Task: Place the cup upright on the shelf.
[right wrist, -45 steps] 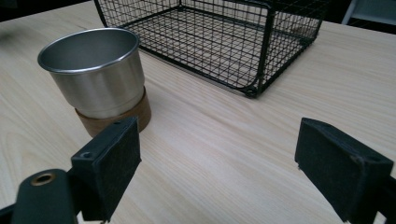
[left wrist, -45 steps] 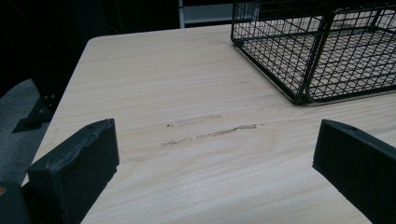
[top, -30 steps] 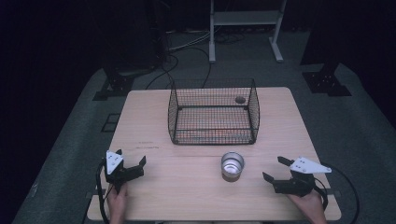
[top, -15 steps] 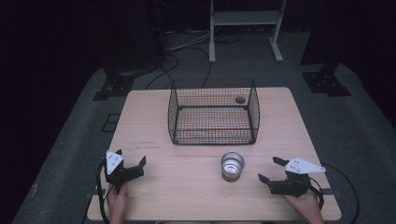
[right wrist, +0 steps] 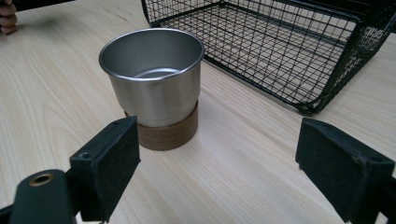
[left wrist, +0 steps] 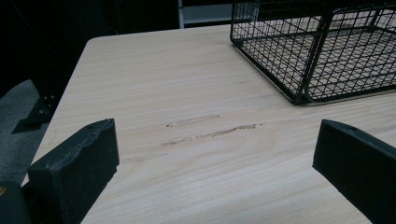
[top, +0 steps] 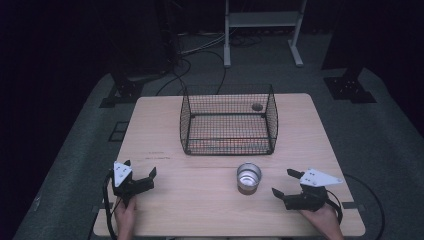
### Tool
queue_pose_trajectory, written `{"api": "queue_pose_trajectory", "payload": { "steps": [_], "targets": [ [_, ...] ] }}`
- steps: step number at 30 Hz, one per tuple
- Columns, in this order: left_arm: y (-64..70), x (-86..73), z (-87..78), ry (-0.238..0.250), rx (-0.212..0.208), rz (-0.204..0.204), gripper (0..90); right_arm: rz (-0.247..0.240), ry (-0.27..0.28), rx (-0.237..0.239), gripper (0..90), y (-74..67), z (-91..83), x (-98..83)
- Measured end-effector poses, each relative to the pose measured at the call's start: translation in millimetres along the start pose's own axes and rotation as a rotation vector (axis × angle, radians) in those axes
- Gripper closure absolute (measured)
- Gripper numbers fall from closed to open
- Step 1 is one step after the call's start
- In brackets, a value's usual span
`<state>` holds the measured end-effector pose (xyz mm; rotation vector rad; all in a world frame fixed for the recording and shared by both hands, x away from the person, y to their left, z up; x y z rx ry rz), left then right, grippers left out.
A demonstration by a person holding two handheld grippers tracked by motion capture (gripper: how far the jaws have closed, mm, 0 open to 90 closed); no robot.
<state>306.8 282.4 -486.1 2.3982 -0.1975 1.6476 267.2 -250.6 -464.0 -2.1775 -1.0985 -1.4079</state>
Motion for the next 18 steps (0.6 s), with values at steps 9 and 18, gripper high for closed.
{"api": "queue_pose_trajectory", "payload": {
  "steps": [9,18],
  "targets": [
    [0.3,0.0,0.1,0.0,0.001,0.002,0.0,-0.011,-0.006,0.026,11.7,-6.3,5.3,3.8],
    [0.2,0.0,0.1,0.0,0.001,0.002,0.0,-0.023,-0.017,0.047,10.1,-11.2,11.0,6.8]
  ]
}}
Point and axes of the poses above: each handheld gripper's, and its own axes: z roughly forward along the jaws, x roughly out of its top, y roughly to its right, the point moved 1 cm from there along z, roughly forward along the jaws, and after that the axes turned 9 degrees about -z, right-handed, at the moved point
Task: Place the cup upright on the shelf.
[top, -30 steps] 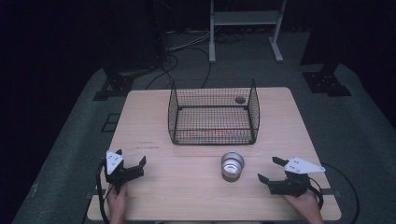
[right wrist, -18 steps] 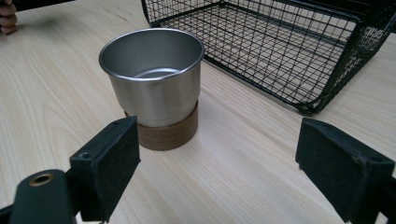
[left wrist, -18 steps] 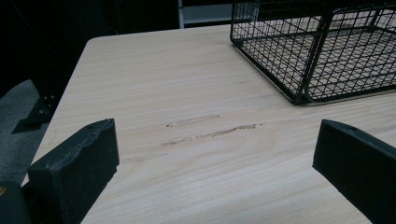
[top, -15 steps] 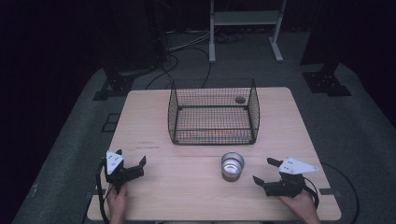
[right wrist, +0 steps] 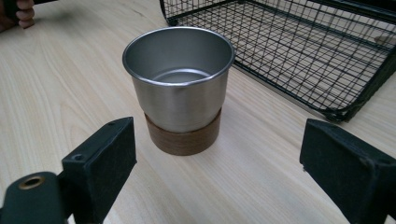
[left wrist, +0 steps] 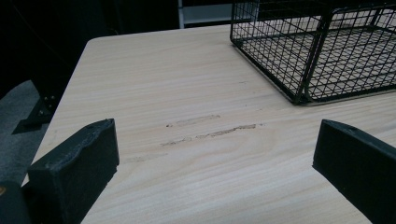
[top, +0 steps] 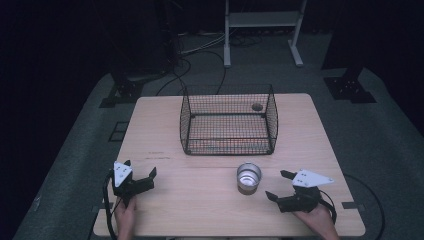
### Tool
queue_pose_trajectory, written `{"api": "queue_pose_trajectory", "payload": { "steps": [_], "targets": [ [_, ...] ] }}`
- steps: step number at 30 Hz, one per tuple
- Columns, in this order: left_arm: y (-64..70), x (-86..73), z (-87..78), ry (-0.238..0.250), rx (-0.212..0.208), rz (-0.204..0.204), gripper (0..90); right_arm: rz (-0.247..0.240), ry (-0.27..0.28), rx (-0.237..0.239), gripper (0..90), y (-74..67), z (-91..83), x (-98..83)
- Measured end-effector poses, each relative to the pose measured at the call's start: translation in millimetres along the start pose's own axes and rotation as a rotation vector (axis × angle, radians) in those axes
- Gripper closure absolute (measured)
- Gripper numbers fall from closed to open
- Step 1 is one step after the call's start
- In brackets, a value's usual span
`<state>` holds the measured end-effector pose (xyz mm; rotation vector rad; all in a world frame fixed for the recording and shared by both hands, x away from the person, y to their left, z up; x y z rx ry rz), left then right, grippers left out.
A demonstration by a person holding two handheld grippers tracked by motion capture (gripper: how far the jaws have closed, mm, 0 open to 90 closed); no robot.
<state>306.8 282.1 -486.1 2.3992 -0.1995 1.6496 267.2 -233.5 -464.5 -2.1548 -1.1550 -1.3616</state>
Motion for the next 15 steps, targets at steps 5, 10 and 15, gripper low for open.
{"api": "queue_pose_trajectory", "payload": {
  "steps": [5,10,15],
  "targets": [
    [0.1,0.0,0.0,0.0,0.0,0.001,0.0,-0.003,-0.01,0.024,9.5,-3.1,5.2,2.7],
    [-0.1,0.0,0.0,0.0,-0.001,-0.001,0.0,-0.012,-0.014,0.034,9.3,-5.9,9.2,5.4],
    [-0.1,0.0,0.0,0.0,-0.001,0.0,0.0,-0.021,-0.027,0.047,7.8,-9.0,15.6,8.5]
  ]
}}
Point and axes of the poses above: each handheld gripper's, and its own axes: z roughly forward along the jaws, x roughly out of its top, y roughly to its right, the point moved 1 cm from there along z, roughly forward along the jaws, and after that the axes turned 9 degrees about -z, right-handed, at the moved point
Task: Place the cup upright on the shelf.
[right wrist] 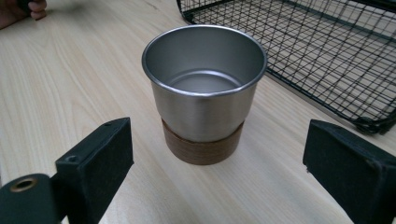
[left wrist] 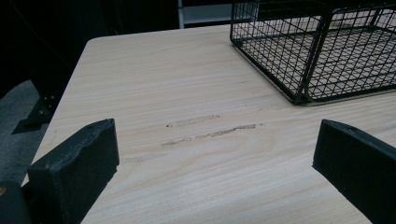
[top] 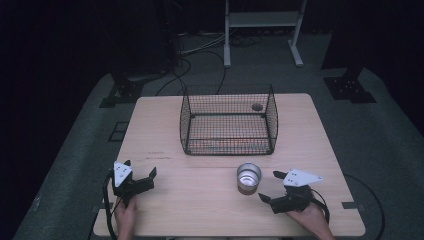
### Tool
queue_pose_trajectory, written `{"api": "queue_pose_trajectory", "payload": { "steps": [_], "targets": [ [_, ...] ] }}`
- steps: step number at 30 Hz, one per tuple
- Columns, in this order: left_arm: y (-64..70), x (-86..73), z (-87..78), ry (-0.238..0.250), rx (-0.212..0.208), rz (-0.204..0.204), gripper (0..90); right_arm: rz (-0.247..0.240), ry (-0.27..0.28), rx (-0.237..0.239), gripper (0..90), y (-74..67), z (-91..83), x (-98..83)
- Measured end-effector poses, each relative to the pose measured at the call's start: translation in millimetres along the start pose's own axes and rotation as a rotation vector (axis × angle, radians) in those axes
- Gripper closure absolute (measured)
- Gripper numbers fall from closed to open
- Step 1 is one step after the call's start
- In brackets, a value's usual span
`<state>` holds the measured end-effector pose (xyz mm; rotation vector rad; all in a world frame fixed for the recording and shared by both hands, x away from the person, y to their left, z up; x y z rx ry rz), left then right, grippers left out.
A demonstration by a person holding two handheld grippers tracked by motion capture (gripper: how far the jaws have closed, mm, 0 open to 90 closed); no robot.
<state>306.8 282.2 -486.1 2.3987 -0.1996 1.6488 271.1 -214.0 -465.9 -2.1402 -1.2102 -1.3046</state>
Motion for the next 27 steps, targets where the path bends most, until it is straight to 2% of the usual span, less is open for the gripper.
{"api": "queue_pose_trajectory", "payload": {
  "steps": [10,20,27],
  "targets": [
    [0.2,0.0,0.1,0.0,0.001,0.002,0.0,0.001,-0.027,0.021,3.2,-2.5,10.3,3.0],
    [0.0,0.0,0.0,0.001,0.0,0.0,0.0,-0.003,-0.048,0.044,3.1,-2.4,25.3,10.0],
    [0.2,0.0,-0.1,0.0,0.0,0.001,0.0,0.009,-0.065,0.042,3.1,0.4,36.9,12.6]
  ]
}}
Point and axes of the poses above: each handheld gripper's, and its own axes: z roughly forward along the jaws, x roughly out of its top, y roughly to its right, the point moved 1 cm from there along z, roughly forward along the jaws, and after that the axes turned 9 degrees about -z, right-handed, at the moved point
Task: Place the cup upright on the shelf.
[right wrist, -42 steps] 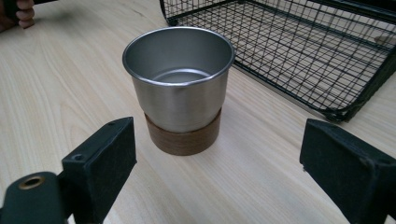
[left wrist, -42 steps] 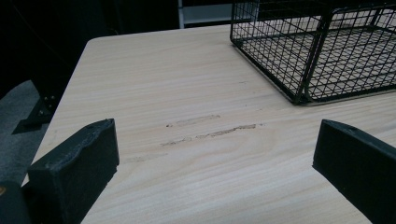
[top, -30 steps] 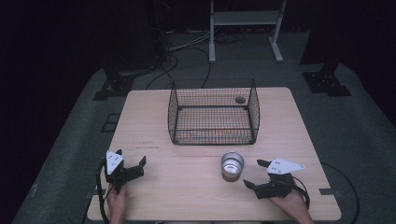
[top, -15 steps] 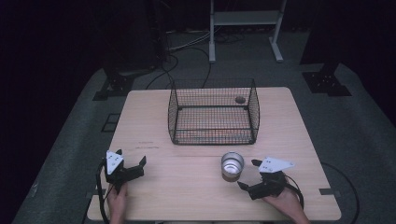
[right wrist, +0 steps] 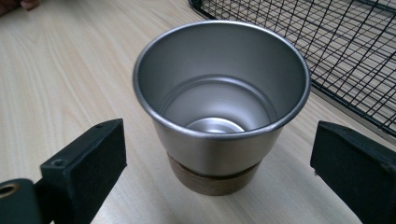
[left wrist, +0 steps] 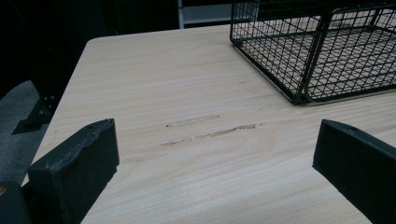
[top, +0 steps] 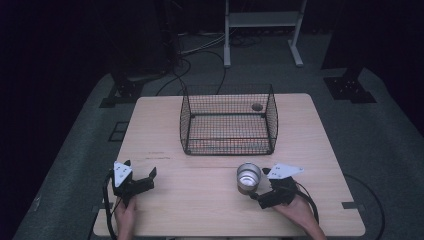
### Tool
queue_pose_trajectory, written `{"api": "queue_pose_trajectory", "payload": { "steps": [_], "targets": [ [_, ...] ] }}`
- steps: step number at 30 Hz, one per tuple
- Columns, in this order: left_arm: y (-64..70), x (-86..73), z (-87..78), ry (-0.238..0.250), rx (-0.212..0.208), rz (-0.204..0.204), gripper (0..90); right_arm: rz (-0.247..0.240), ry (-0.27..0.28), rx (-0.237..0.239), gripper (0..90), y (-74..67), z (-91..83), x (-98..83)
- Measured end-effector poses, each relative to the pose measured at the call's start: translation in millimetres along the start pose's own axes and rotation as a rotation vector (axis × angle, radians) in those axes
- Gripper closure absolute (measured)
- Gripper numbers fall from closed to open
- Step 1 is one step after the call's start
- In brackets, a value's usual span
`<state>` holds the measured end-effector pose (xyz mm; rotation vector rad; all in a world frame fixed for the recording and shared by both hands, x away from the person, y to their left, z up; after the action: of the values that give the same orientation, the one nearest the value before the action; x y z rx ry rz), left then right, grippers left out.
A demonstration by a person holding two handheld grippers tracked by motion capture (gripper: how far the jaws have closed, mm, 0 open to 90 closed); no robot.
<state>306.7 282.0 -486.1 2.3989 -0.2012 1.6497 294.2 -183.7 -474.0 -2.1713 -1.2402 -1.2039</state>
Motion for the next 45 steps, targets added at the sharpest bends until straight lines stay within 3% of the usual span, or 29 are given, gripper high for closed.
{"api": "queue_pose_trajectory", "payload": {
  "steps": [19,29,45],
  "targets": [
    [-0.2,0.0,0.1,0.001,0.0,-0.001,0.0,-0.021,-0.043,0.012,5.2,7.0,23.0,11.4],
    [-0.1,0.0,0.1,0.0,0.001,0.0,0.0,-0.013,-0.025,0.047,16.5,9.3,23.8,11.7],
    [-0.2,0.0,0.1,0.001,0.0,-0.001,0.0,-0.027,-0.044,0.048,18.0,10.2,19.6,19.5]
  ]
}}
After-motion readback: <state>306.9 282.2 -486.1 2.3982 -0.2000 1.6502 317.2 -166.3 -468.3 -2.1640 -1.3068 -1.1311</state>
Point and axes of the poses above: each handheld gripper's, and its own axes: z roughly forward along the jaws, x roughly out of its top, y roughly to its right, the point moved 1 cm from there along z, roughly forward along the jaws, and after that the axes turned 9 degrees about -z, right-handed, at the moved point
